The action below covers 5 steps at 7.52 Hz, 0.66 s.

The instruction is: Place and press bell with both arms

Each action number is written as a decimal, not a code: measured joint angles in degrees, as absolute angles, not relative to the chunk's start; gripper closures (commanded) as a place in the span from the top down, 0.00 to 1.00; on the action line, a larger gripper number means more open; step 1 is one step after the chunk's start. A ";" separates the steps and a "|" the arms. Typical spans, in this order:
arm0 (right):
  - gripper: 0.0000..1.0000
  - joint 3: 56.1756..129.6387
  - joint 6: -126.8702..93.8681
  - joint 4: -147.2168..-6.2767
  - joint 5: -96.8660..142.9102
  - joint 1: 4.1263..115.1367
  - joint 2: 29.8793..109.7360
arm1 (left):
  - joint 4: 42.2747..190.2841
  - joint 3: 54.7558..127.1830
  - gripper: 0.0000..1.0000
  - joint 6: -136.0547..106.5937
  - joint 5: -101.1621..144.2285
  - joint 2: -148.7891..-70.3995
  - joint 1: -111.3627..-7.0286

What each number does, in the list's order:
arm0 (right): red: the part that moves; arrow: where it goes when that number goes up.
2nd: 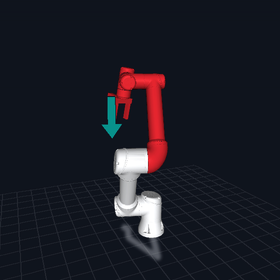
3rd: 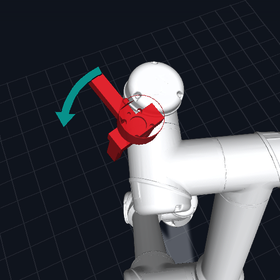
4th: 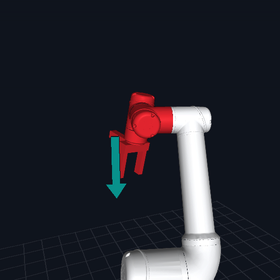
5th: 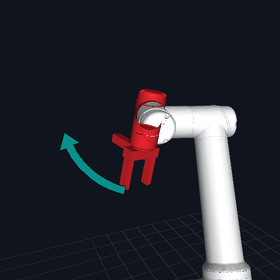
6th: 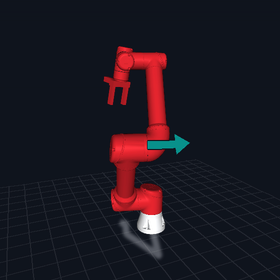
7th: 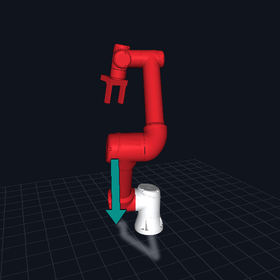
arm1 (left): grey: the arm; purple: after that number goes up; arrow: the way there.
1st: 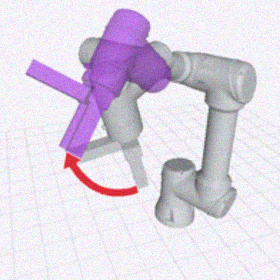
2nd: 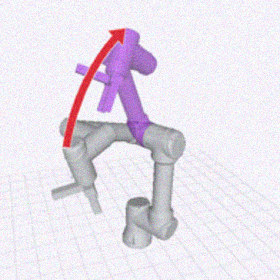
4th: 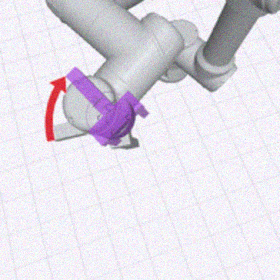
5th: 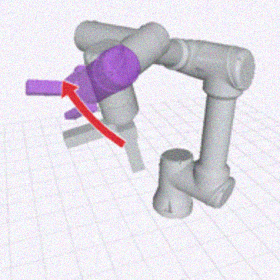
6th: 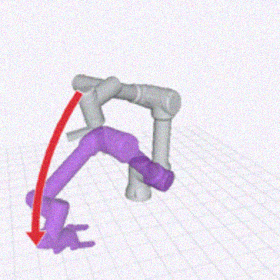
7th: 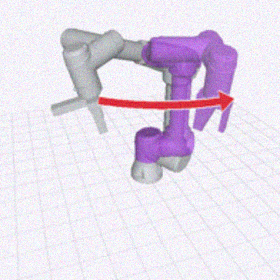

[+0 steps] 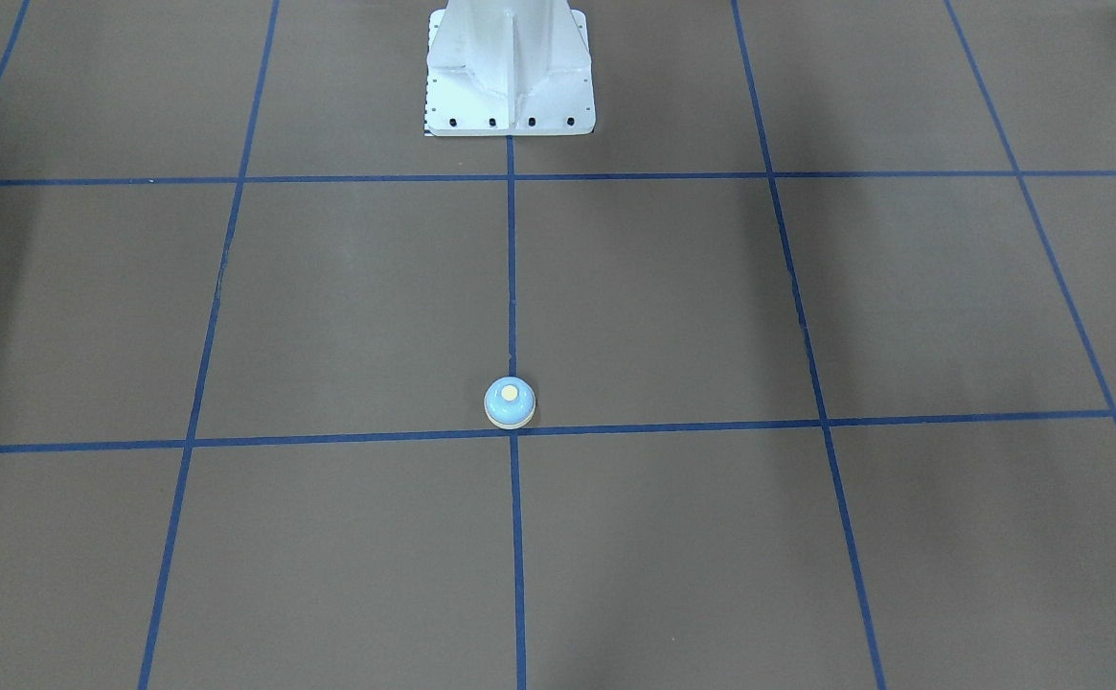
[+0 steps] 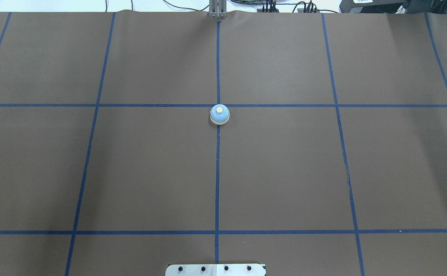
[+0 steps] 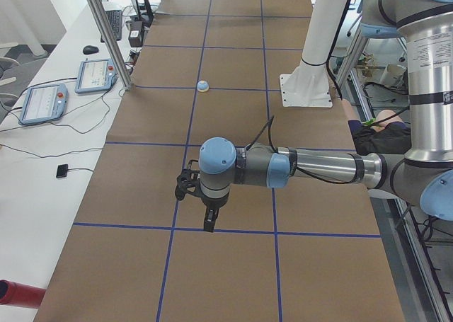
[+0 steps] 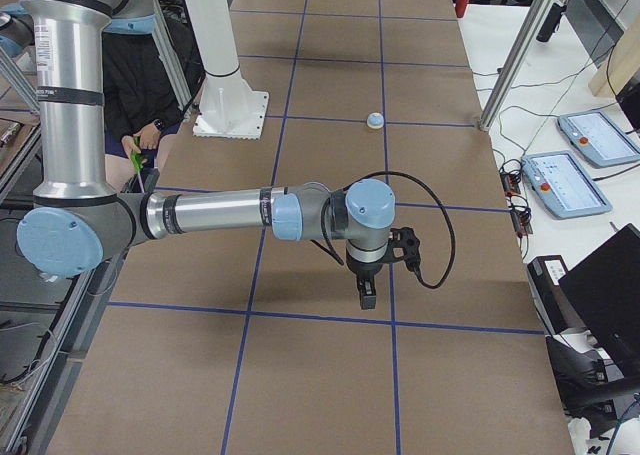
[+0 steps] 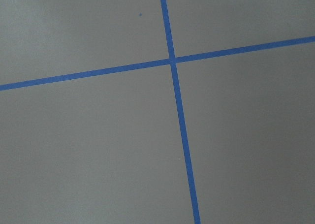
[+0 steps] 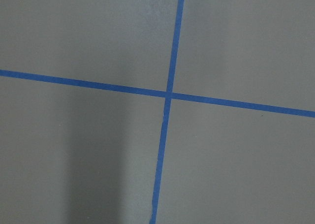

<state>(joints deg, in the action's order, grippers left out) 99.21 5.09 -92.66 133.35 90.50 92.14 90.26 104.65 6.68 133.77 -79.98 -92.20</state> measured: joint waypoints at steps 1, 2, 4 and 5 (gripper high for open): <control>1.00 99.14 5.18 -91.40 133.52 90.47 92.73 | 90.26 104.63 1.00 6.68 133.77 -79.98 -92.20; 1.00 99.10 5.18 -90.47 133.62 90.46 93.21 | 90.26 104.60 1.00 6.66 133.77 -79.98 -92.20; 1.00 99.10 5.04 -89.90 133.86 90.44 93.55 | 90.26 104.60 1.00 6.60 133.77 -79.98 -92.20; 1.00 99.12 4.95 -89.85 133.96 90.44 93.57 | 90.26 104.62 1.00 6.60 133.77 -79.98 -92.20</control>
<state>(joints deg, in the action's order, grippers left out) 99.12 4.95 -89.85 133.96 90.44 93.57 90.26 104.62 6.60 133.77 -79.98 -92.20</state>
